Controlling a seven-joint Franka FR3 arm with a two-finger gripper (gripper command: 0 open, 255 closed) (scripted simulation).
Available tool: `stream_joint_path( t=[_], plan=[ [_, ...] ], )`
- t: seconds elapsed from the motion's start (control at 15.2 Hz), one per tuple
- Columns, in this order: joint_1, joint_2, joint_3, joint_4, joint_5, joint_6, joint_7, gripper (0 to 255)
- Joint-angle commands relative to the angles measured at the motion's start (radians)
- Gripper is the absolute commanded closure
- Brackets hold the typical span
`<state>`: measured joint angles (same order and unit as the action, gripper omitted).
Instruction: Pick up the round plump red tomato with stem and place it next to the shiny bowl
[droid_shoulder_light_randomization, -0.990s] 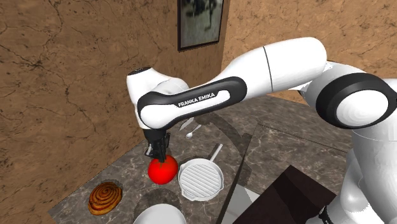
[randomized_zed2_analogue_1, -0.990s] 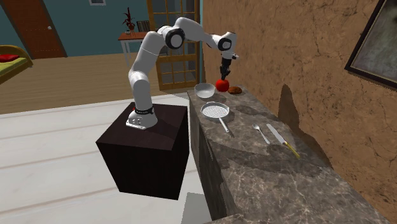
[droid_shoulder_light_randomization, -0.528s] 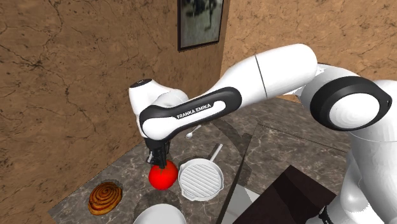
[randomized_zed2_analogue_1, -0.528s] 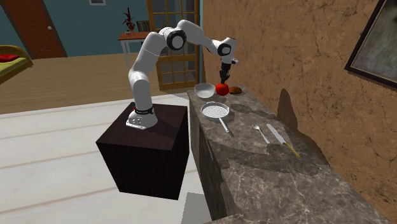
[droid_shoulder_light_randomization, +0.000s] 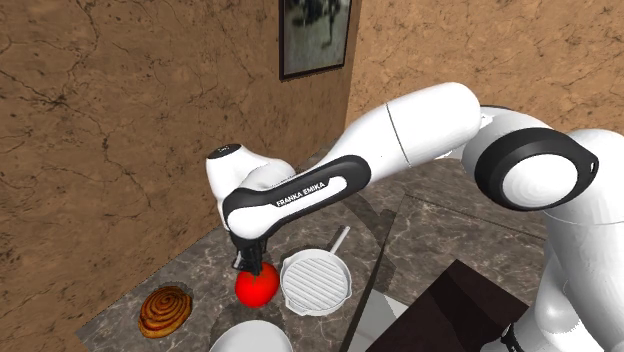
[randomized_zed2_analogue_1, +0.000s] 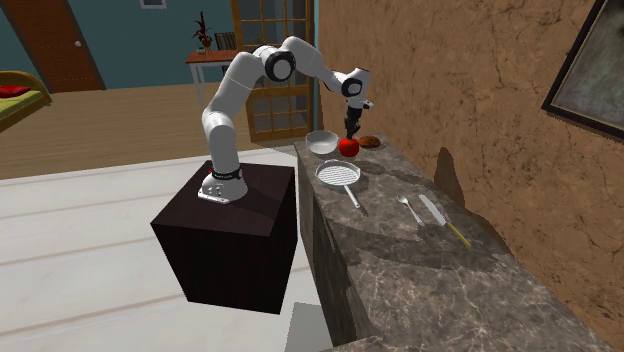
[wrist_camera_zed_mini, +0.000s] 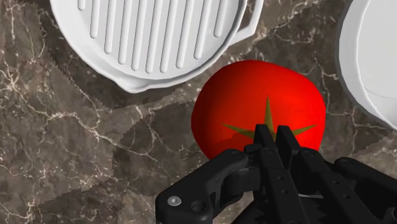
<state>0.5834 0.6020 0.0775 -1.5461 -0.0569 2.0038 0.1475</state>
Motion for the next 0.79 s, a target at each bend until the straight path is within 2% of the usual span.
stream_joint_path(
  t=[0.0, 0.2, 0.73],
  plan=[
    [0.0, 0.013, -0.001, -0.006, -0.001, 0.02, 0.001, 255],
    [0.001, 0.036, -0.002, -0.014, -0.003, 0.051, 0.002, 255],
    [0.001, 0.036, -0.002, -0.014, -0.003, 0.051, 0.002, 255]
  ],
)
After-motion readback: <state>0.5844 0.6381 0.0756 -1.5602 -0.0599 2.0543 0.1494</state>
